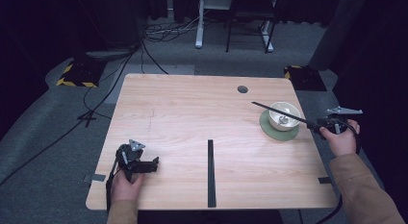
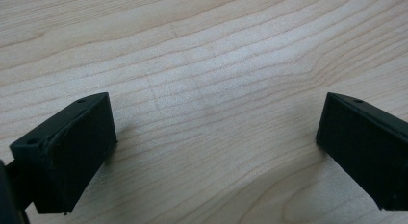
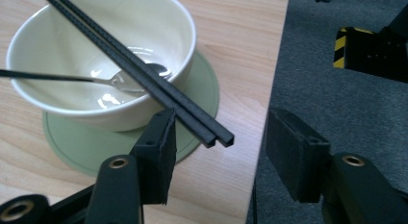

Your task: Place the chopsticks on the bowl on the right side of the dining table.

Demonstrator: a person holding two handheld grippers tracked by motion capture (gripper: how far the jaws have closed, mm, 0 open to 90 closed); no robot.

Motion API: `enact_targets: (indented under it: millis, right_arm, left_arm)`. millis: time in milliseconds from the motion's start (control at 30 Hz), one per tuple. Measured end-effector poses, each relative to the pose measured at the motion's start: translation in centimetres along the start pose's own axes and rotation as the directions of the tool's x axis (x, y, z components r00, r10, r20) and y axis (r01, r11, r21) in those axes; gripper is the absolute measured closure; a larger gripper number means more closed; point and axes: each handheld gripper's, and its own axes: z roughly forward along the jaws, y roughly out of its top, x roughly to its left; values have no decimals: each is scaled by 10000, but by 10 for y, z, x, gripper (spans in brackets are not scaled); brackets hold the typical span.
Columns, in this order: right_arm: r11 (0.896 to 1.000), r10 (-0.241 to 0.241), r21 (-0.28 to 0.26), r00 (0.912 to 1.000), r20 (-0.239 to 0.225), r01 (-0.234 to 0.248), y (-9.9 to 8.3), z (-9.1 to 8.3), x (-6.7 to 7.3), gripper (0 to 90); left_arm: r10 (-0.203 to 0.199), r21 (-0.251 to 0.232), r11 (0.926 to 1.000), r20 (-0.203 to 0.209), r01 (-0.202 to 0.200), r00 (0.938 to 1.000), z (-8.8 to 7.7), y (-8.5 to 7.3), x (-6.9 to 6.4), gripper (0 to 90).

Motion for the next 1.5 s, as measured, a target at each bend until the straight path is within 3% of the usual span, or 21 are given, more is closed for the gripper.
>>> enact_targets:
  millis: [200,400,533,800,933,1133,1333,1500]
  right_arm:
    - [9989,0,-465,9998,-223,-11,9,-12,3,451]
    - [9963,-486,-731,9970,-595,442,26,-14,26,452]
    - [9944,-824,-738,9926,-896,759,38,-3,44,452]
    - [9890,-1473,-279,9855,-846,1454,54,31,71,438]
    - [9873,-1586,-201,9846,-734,1575,58,44,78,438]
    - [9878,-1548,-3,9823,-1055,1557,59,54,84,447]
    - [9830,-1767,169,9675,-1810,1827,57,53,84,493]
    - [9820,-1827,100,9613,-2064,1888,56,48,85,521]
  left_arm:
    - [-2,2,10000,4,2,10000,0,0,0,5]
    - [-4,19,10000,-12,4,10000,0,0,0,6]
    - [11,49,10000,-33,-11,10000,-1,-1,0,5]
    - [-11,-12,10000,-40,11,10000,-2,-2,-1,5]
    - [-17,14,10000,0,17,10000,-2,-2,-1,6]
    - [-31,4,10000,-2,31,10000,-2,-2,-1,6]
    - [-31,5,10000,0,31,10000,-2,-2,-1,5]
    - [-20,11,10000,0,20,10000,-2,-2,-1,5]
